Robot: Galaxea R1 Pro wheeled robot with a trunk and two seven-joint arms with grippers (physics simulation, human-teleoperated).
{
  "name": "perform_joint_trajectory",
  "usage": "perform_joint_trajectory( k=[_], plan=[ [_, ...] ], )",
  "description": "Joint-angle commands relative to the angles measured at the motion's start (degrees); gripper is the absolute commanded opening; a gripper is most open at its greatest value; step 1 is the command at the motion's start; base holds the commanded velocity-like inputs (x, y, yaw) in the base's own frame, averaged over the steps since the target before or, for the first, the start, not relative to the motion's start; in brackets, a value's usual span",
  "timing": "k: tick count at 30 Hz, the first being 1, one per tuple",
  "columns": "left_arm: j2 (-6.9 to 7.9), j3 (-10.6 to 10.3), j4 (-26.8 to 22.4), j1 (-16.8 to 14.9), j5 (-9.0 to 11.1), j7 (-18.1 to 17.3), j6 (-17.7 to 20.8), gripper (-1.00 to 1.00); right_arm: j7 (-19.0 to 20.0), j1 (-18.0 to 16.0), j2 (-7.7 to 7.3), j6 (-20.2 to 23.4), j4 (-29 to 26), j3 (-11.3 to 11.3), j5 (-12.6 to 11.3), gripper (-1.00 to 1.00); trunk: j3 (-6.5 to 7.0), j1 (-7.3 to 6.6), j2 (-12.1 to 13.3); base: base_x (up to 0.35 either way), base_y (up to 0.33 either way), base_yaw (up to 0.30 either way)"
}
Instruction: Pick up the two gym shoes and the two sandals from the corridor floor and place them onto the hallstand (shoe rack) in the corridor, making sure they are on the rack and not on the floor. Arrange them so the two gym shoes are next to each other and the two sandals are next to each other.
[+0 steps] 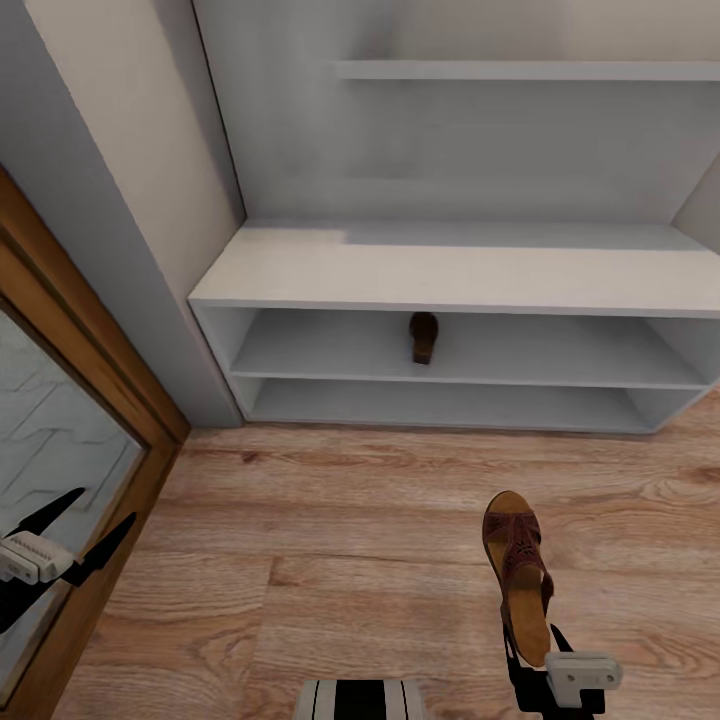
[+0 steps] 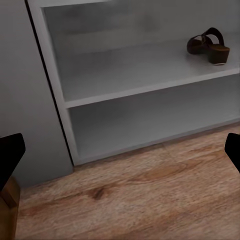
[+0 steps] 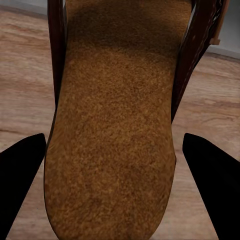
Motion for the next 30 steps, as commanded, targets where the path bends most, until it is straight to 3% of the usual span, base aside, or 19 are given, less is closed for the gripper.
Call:
perform_joint_trajectory(
  k=[1, 30],
  plan=[
    [0.0, 0.0, 0.0, 0.0, 0.0, 0.0, 0.0, 1.0, 0.0, 0.0, 0.0, 0.0, 0.0, 0.0, 0.0, -1.0, 0.0, 0.0, 0.0, 0.0, 0.06, 0.0],
    [-0.1, -0.1, 0.1, 0.0, 0.0, 0.0, 0.0, 1.0, 0.0, -0.1, 0.0, 0.0, 0.0, 0.0, 0.0, -1.0, 0.0, 0.0, 0.0, 0.0, 0.01, 0.0]
  ],
)
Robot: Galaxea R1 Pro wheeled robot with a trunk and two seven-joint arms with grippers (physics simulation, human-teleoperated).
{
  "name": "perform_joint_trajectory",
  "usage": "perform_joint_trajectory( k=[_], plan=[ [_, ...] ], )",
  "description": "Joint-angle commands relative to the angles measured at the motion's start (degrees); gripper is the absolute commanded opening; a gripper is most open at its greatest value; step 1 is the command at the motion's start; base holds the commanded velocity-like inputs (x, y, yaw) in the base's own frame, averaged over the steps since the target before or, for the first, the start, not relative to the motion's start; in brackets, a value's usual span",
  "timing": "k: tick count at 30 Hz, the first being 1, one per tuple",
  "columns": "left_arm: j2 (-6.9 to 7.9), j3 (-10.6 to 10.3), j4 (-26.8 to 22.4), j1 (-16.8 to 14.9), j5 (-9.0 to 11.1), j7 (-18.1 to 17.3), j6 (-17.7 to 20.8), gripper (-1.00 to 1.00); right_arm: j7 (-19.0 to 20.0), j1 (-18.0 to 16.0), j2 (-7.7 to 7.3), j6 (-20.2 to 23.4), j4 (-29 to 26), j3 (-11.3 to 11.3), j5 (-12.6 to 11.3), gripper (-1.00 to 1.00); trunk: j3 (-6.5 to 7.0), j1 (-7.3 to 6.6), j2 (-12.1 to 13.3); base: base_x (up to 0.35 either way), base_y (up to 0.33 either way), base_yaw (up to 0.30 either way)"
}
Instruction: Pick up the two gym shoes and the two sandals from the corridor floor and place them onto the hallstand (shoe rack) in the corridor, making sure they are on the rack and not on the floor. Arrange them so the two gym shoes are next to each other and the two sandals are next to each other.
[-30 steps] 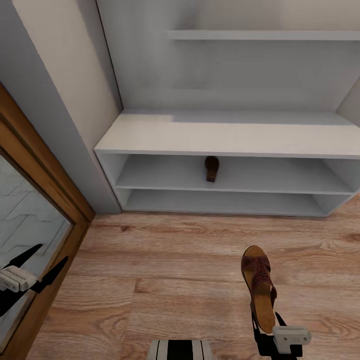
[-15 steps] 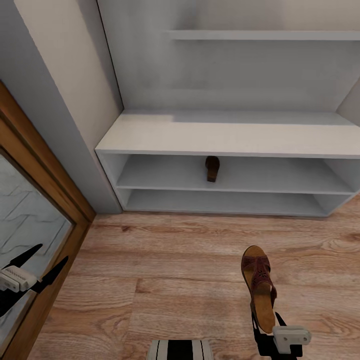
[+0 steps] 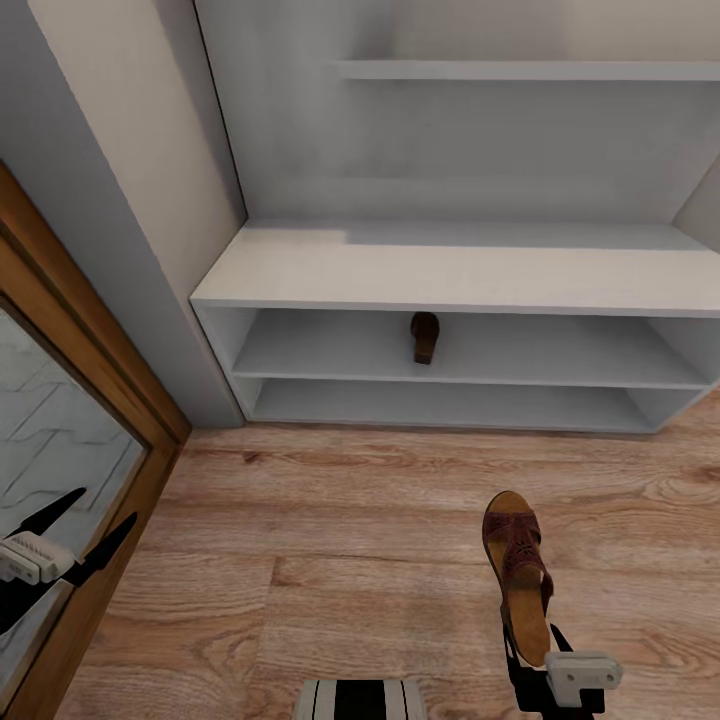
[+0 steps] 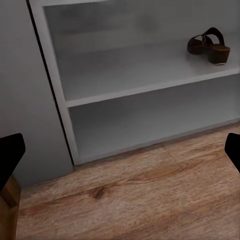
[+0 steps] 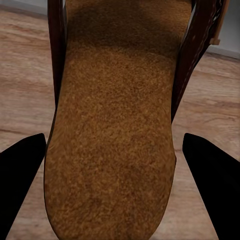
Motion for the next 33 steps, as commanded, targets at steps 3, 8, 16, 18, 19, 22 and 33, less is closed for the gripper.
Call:
perform_joint_trajectory(
  k=[3, 8, 16, 18, 19, 22, 33],
  plan=[
    [0.0, 0.0, 0.0, 0.0, 0.0, 0.0, 0.0, 1.0, 0.0, 0.0, 0.0, 0.0, 0.0, 0.0, 0.0, -1.0, 0.0, 0.0, 0.0, 0.0, 0.0, 0.0],
    [0.02, 0.0, 0.0, 0.0, 0.0, 0.0, 0.0, 1.0, 0.1, -1.4, 0.19, 1.2, -0.3, -0.1, -0.3, -1.0, 0.0, 0.0, 0.0, 0.0, 0.0, 0.0],
    [-0.06, -0.3, 0.0, 0.0, 0.0, 0.0, 0.0, 1.0, 0.3, -14.1, 4.25, 18.1, -0.9, 1.9, 0.1, -1.0, 0.0, 0.0, 0.0, 0.0, 0.0, 0.0],
    [-0.06, -0.3, 0.0, 0.0, 0.0, 0.0, 0.0, 1.0, 0.3, -15.8, 4.52, 20.0, -0.8, 2.4, 0.1, -1.0, 0.0, 0.0, 0.0, 0.0, 0.0, 0.0],
    [-0.07, -0.3, 0.0, 0.0, 0.0, 0.0, 0.0, 1.0, 0.3, -19.4, 5.12, 23.3, -0.5, 3.5, 0.0, -1.0, 0.0, 0.0, 0.0, 0.0, 0.0, 0.0],
    [-0.05, -0.1, 0.0, 0.0, 0.1, -0.1, 0.0, 1.0, 0.2, -26.0, 7.18, 28.2, 1.9, 5.9, -0.1, -1.0, 0.0, 0.0, 0.0, 0.0, 0.0, 0.0],
    [-0.06, -0.1, 0.0, 0.0, 0.2, -0.2, 0.0, 1.0, -0.9, -38.9, 12.02, 35.4, 10.2, 9.3, -0.2, -1.0, 0.0, 0.0, 0.0, 0.0, 0.0, 0.0]
  ],
)
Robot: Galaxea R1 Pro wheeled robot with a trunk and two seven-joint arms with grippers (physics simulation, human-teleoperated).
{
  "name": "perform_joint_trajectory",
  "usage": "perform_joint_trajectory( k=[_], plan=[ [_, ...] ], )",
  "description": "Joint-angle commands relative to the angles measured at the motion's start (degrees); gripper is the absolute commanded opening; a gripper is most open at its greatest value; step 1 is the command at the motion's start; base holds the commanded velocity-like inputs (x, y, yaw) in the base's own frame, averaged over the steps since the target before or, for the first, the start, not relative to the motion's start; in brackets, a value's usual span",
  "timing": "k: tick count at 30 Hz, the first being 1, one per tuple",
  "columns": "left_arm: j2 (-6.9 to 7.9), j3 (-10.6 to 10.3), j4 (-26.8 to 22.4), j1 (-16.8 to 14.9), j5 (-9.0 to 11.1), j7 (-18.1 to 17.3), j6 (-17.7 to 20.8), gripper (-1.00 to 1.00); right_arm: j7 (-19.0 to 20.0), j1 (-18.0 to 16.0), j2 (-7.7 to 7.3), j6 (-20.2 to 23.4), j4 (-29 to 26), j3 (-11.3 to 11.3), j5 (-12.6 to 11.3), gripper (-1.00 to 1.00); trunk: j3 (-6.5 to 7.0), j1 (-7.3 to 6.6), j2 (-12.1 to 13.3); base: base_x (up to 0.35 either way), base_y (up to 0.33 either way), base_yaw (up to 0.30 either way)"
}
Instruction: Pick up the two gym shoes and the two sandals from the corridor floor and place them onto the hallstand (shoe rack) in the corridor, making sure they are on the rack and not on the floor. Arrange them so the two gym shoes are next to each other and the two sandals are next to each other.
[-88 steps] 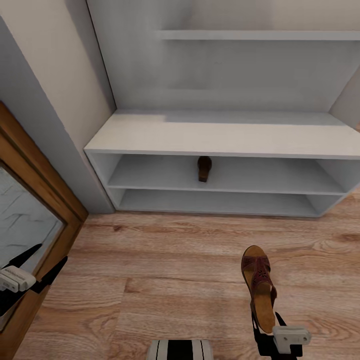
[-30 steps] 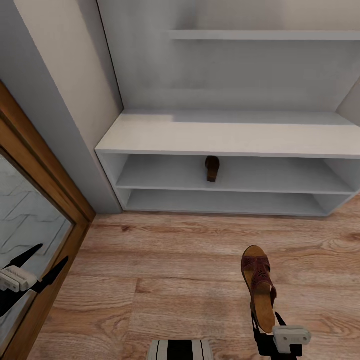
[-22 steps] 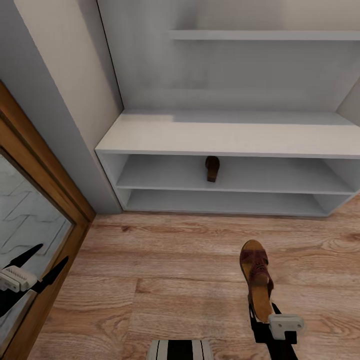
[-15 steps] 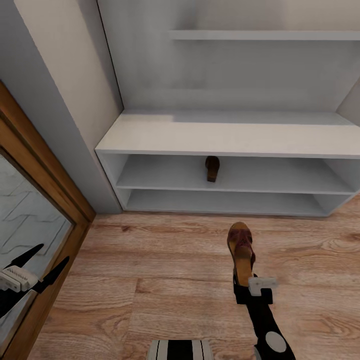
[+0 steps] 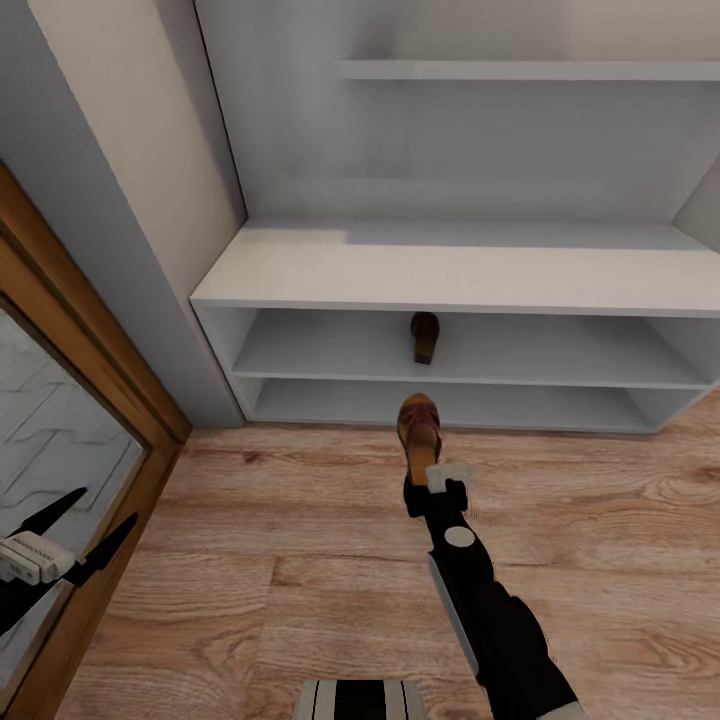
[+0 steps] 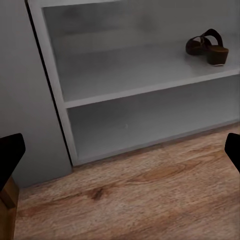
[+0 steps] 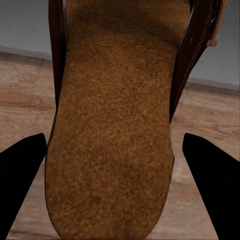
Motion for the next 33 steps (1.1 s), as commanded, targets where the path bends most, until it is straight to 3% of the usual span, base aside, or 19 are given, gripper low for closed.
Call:
perform_joint_trajectory(
  k=[1, 5, 10, 14, 18, 22, 33],
  plan=[
    [0.0, 0.0, 0.0, 0.0, 0.0, 0.0, 0.0, 1.0, -0.2, -0.9, 0.33, 1.0, 0.2, 0.3, 0.2, -1.0, 0.0, 0.0, 0.0, 0.0, 0.0, 0.0],
    [-0.02, -0.2, 0.0, 0.0, 0.0, 0.0, 0.0, 1.0, -0.7, -4.0, 0.98, 6.2, 0.8, 1.7, -0.3, -1.0, 0.0, 0.0, 0.0, 0.0, 0.0, 0.0],
    [-0.02, -0.3, -0.1, 0.0, 0.0, 0.0, 0.0, 1.0, -0.8, -6.9, 0.98, 9.9, 1.2, 2.2, -4.7, -1.0, 0.0, 0.0, 0.0, 0.0, 0.0, 0.0],
    [-0.02, -0.3, -0.1, 0.0, 0.0, 0.0, 0.0, 1.0, -0.8, -8.9, 0.98, 10.8, 2.3, 2.7, -6.3, -1.0, 0.0, 0.0, 0.0, 0.0, 0.0, 0.0],
    [-0.02, -0.4, -0.1, 0.0, 0.0, -0.1, 0.0, 1.0, -0.9, -15.0, 0.98, 11.5, 7.6, 5.1, -7.7, -1.0, 0.0, 0.0, 0.0, 0.0, 0.0, 0.0],
    [-0.02, -0.4, -0.1, 0.0, 0.0, -0.1, 0.0, 1.0, -0.9, -18.4, 0.98, 11.7, 10.4, 6.1, -8.2, -1.0, 0.0, 0.0, 0.0, 0.0, 0.0, 0.0],
    [-0.02, -0.4, -0.1, 0.0, 0.1, -0.2, 0.0, 1.0, -0.9, -21.1, 0.98, 11.8, 12.6, 6.8, -10.6, -1.0, 0.0, 0.0, 0.0, 0.0, 0.0, 0.0]
  ],
)
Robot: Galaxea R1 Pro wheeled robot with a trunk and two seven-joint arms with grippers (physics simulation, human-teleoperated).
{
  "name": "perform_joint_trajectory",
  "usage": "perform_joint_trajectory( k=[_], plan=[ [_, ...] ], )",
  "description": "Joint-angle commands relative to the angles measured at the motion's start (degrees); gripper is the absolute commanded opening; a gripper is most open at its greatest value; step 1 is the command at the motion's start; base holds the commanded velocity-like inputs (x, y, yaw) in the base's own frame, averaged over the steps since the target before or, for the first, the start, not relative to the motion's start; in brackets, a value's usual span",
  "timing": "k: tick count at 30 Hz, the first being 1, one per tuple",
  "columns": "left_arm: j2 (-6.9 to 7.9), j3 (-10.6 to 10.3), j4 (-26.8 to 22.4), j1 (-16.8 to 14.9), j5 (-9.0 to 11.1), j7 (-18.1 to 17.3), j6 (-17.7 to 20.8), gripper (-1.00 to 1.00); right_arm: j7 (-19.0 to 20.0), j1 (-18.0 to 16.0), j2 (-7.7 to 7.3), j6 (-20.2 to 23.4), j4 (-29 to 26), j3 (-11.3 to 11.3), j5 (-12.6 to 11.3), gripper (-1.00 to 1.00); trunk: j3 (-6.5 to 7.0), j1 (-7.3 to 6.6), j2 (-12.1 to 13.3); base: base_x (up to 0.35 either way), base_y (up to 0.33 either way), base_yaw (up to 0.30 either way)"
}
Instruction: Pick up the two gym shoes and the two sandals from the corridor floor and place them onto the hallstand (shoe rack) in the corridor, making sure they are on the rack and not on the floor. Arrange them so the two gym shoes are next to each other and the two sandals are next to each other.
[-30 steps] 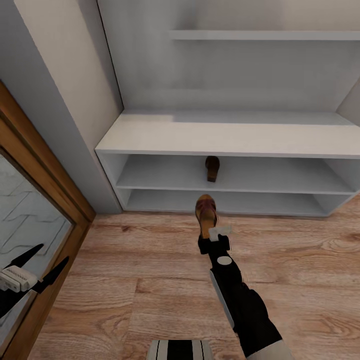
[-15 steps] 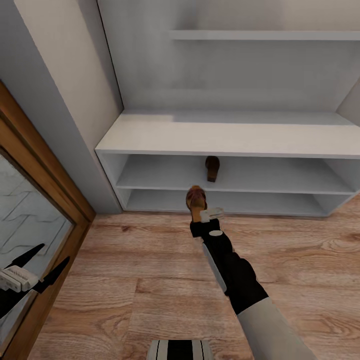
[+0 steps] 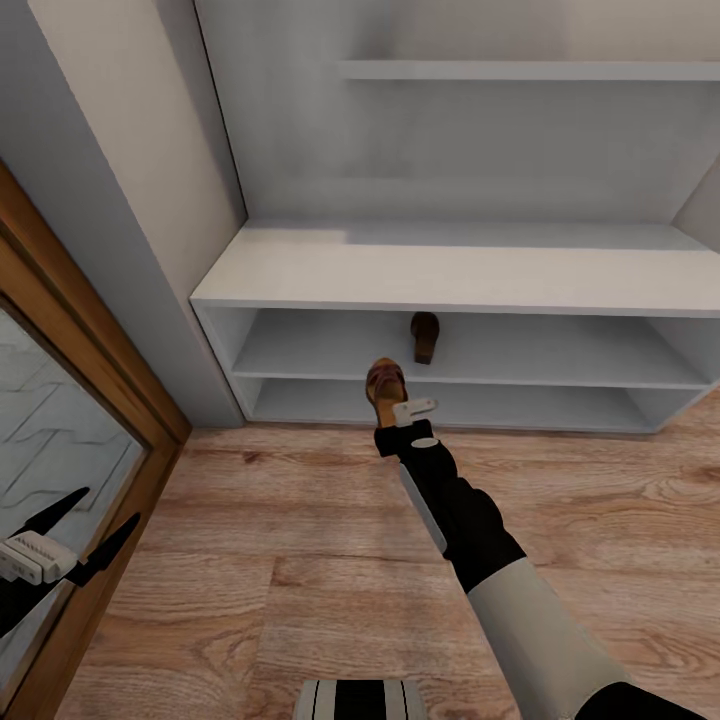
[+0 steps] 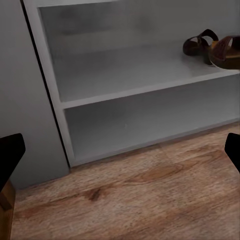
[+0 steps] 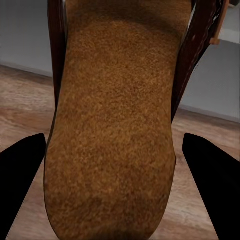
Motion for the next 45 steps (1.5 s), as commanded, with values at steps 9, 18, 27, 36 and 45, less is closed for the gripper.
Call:
perform_joint_trajectory(
  k=[9, 18, 27, 36, 45],
  plan=[
    [0.0, 0.0, 0.0, 0.0, 0.0, -0.1, 0.0, 1.0, 0.1, -2.0, 0.0, 0.0, 2.4, 0.1, -0.8, -1.0, 0.0, 0.0, 0.0, 0.0, 0.0, 0.0],
    [0.0, 0.0, 0.0, 0.0, 0.0, -0.1, 0.0, 1.0, 0.3, -6.5, 0.0, -0.8, 10.4, 0.9, -5.9, -1.0, 0.0, 0.0, 0.0, 0.0, 0.0, 0.0],
    [0.0, 0.0, 0.0, 0.0, 0.1, -0.2, 0.0, 1.0, 0.3, -8.8, 0.0, -2.2, 13.9, 2.2, -8.6, -1.0, 0.0, 0.0, 0.0, 0.0, 0.0, 0.0],
    [0.0, 0.0, 0.0, 0.0, 0.2, -0.3, 0.0, 1.0, 0.3, -11.7, 0.0, -2.4, 16.7, 2.3, -9.0, -1.0, 0.0, 0.0, 0.0, 0.0, 0.0, 0.0],
    [0.0, 0.0, 0.0, 0.0, 0.3, -0.3, 0.0, 1.0, 0.3, -13.7, 0.0, -2.4, 18.5, 2.4, -9.2, -1.0, 0.0, 0.0, 0.0, 0.0, 0.0, 0.0]
  ],
)
